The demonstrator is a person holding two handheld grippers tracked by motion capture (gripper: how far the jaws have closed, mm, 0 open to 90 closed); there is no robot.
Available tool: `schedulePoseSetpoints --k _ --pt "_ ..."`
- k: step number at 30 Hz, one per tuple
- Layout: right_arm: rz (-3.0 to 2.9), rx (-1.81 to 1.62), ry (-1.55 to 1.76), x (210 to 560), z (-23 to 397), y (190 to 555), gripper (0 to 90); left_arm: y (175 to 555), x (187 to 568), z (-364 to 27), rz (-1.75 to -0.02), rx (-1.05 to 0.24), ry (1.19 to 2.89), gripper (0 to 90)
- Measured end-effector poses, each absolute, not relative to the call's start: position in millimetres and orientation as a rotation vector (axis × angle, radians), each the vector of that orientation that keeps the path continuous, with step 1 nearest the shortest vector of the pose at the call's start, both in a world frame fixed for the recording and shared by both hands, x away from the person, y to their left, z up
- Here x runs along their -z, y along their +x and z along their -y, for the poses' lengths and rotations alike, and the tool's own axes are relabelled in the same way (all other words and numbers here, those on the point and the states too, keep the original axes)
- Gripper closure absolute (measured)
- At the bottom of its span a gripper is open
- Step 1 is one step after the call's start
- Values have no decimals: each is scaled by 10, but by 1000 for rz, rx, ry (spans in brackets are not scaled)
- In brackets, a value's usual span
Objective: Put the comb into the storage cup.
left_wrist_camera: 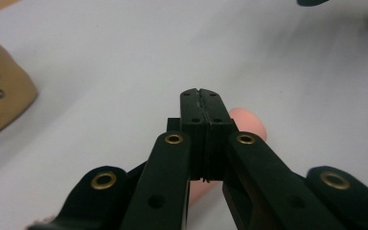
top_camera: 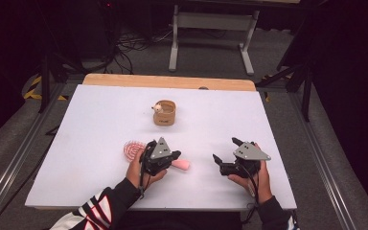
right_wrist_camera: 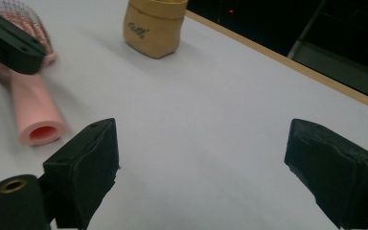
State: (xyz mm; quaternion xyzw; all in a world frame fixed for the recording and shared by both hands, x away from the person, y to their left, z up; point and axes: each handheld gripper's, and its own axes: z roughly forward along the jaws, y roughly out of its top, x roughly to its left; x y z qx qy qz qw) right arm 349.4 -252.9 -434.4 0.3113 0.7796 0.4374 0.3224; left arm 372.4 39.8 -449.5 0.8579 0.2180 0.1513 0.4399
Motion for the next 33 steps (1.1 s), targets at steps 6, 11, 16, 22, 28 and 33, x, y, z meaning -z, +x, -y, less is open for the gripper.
schedulePoseSetpoints --k 6,11,16,22,28,33 --pt "-2064 -1145 802 4353 2530 3501 126 3771 4569 -229 -562 -388 2181 898" --pt "-2076 -1134 797 4366 2516 3501 131 3835 4577 -171 -574 -375 2192 897" --pt "-2090 -1115 801 4386 2509 3514 134 3845 4589 -71 -558 -361 2242 900" --pt "-2110 -1098 801 4417 2487 3519 137 3867 4618 -15 -539 -319 2271 900" --pt "-2125 -1087 791 4432 2469 3520 138 3857 4622 -68 -526 -279 2333 900" --pt "-2132 -1082 796 4442 2471 3528 138 3795 4627 -207 -501 -254 2375 900"
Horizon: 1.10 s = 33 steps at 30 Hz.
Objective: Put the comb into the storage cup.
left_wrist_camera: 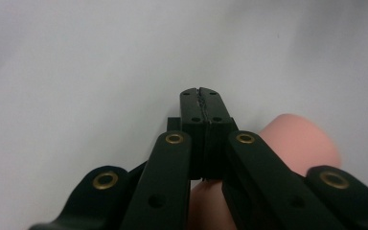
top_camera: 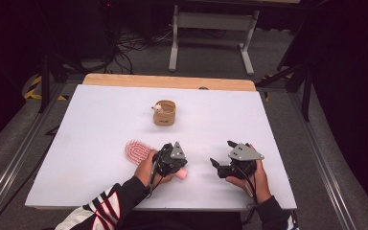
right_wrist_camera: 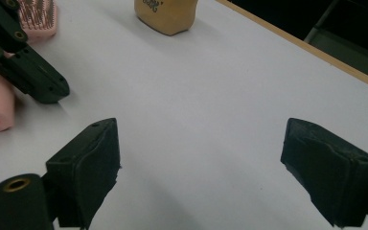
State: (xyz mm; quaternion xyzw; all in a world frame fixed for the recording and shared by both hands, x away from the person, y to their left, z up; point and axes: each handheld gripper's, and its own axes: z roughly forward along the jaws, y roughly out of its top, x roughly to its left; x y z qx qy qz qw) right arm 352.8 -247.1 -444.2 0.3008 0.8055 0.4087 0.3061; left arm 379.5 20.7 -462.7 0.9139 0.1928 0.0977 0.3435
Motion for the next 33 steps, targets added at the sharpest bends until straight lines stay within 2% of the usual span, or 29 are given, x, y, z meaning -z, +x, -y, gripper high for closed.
schedulePoseSetpoints --k 17,27,33 --pt "-2165 -1056 795 4479 2439 3536 138 3542 4571 -801 -431 -260 2476 900" --pt "-2185 -1038 794 4503 2410 3545 138 3526 4539 -1227 -406 -251 2544 900" --pt "-2196 -1032 793 4511 2390 3540 137 3642 4524 -1387 -372 -207 2567 900"
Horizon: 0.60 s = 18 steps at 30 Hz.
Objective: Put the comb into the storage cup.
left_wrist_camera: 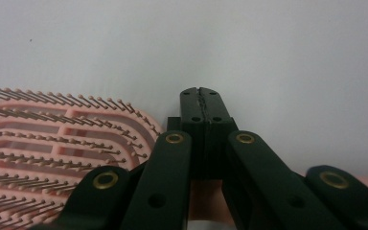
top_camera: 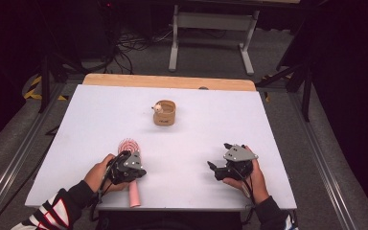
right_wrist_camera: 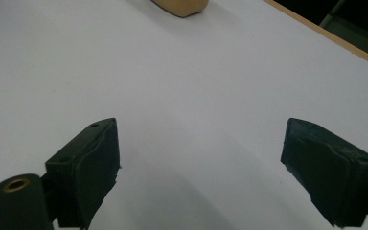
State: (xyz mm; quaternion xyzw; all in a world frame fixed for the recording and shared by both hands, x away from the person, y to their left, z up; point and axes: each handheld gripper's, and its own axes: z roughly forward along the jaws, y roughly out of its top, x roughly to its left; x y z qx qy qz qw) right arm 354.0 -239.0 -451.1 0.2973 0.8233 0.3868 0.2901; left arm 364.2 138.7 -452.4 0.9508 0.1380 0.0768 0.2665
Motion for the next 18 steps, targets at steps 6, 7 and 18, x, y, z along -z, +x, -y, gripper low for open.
schedulePoseSetpoints --k 6,7,18 --pt "-2195 -1026 788 4510 2397 3541 137 3736 4539 -1519 -414 -196 2540 900" --pt "-2196 -1027 787 4510 2398 3540 137 3750 4537 -1545 -430 -190 2538 900" --pt "-2206 -1017 783 4514 2386 3534 137 3535 4524 -1643 -393 -134 2487 900"
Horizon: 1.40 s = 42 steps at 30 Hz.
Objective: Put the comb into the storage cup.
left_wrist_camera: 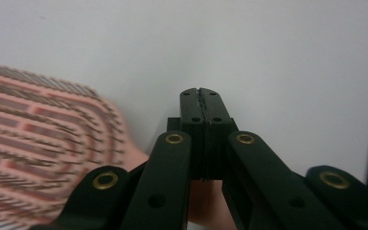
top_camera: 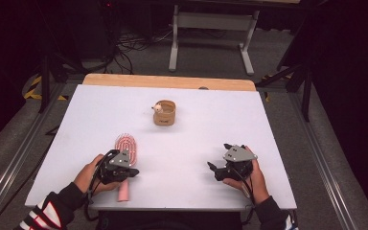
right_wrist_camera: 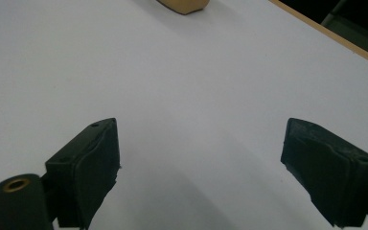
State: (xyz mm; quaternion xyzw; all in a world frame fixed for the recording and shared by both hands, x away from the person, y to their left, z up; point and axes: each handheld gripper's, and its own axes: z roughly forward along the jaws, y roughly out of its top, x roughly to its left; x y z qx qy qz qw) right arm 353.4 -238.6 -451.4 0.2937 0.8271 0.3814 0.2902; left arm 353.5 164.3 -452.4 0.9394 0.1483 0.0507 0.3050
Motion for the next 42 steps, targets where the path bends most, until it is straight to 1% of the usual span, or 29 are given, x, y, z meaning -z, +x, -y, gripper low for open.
schedulePoseSetpoints --k 3,8,13,17,21,26,29,32,34,37,39,40,42 --pt "-2211 -1014 775 4516 2381 3534 137 3453 4542 -1678 -387 -110 2495 900" --pt "-2218 -1012 771 4520 2364 3525 137 3405 4524 -1787 -386 -125 2522 900" --pt "-2223 -1010 768 4524 2363 3529 137 3419 4524 -1981 -472 -160 2564 900" --pt "-2226 -1005 764 4526 2358 3531 136 3440 4537 -2085 -503 -158 2545 900" --pt "-2230 -1002 770 4528 2351 3531 136 3449 4529 -2169 -540 -189 2550 900" --pt "-2230 -996 761 4525 2355 3530 137 3447 4544 -2245 -580 -187 2505 900" --pt "-2216 -1012 760 4506 2365 3525 137 3395 4519 -2291 -602 -213 2465 897" --pt "-2202 -1030 750 4480 2377 3514 136 3345 4457 -2336 -606 -234 2427 871" --pt "-2184 -1041 746 4456 2389 3501 134 3316 4418 -2373 -615 -252 2395 870" --pt "-2139 -1079 736 4403 2423 3471 131 3271 4389 -2421 -658 -310 2374 840" --pt "-2107 -1105 734 4366 2445 3454 131 3246 4382 -2457 -704 -353 2348 791" --pt "-2091 -1120 729 4350 2454 3444 131 3239 4380 -2475 -722 -360 2342 782" --pt "-2072 -1139 725 4335 2468 3426 130 3226 4377 -2502 -760 -367 2341 718"
